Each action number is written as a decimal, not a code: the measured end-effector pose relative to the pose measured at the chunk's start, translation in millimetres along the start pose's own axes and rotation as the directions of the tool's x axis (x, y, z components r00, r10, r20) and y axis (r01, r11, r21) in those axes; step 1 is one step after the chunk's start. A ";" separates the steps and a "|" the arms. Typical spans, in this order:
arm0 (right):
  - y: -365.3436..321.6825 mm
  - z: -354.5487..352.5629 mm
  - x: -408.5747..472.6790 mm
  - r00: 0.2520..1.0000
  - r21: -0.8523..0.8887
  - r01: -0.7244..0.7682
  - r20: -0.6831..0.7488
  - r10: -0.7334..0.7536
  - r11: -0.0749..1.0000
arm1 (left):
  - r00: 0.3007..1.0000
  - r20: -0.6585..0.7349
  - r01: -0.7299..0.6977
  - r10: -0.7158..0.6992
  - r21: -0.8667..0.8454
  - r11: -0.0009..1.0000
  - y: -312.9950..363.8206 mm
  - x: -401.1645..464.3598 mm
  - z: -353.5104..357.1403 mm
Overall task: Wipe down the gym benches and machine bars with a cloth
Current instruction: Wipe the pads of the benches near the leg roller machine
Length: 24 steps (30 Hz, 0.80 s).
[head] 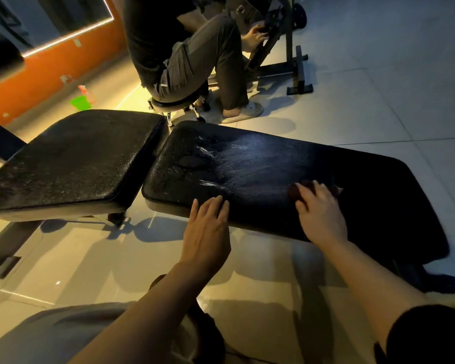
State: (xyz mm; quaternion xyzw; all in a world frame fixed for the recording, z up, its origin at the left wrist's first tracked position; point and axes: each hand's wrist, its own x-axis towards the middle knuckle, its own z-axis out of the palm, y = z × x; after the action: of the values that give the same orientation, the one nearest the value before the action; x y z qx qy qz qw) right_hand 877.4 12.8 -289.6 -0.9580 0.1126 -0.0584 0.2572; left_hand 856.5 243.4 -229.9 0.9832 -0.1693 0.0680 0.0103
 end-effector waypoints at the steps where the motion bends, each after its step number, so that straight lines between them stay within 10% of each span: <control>1: -4.6 2.3 -1.6 0.999 -0.039 -0.043 -0.006 0.043 0.998 | 1.000 0.002 -0.003 0.003 -0.007 1.000 -0.2 -3.3 0.5; 10: -94.4 25.6 -37.7 0.894 -0.060 0.444 0.098 -0.437 0.894 | 0.999 -0.006 0.036 -0.036 -0.006 0.999 -3.9 -15.2 -0.4; 19: -11.4 11.9 -26.1 0.999 -0.101 -0.003 -0.053 -0.003 0.995 | 1.000 -0.009 -0.021 0.020 -0.039 0.999 7.6 -8.4 -0.7; 24: -69.8 23.1 -29.4 0.983 -0.070 0.183 -0.004 -0.184 0.981 | 1.000 -0.006 -0.017 0.017 -0.027 0.999 6.6 -9.1 0.8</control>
State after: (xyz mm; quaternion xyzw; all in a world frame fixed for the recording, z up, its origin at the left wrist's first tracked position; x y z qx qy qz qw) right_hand 865.8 89.9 -275.8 -0.9723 0.0273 -0.0831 0.2166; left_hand 845.9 240.2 -231.9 0.9812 -0.1786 0.0685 0.0237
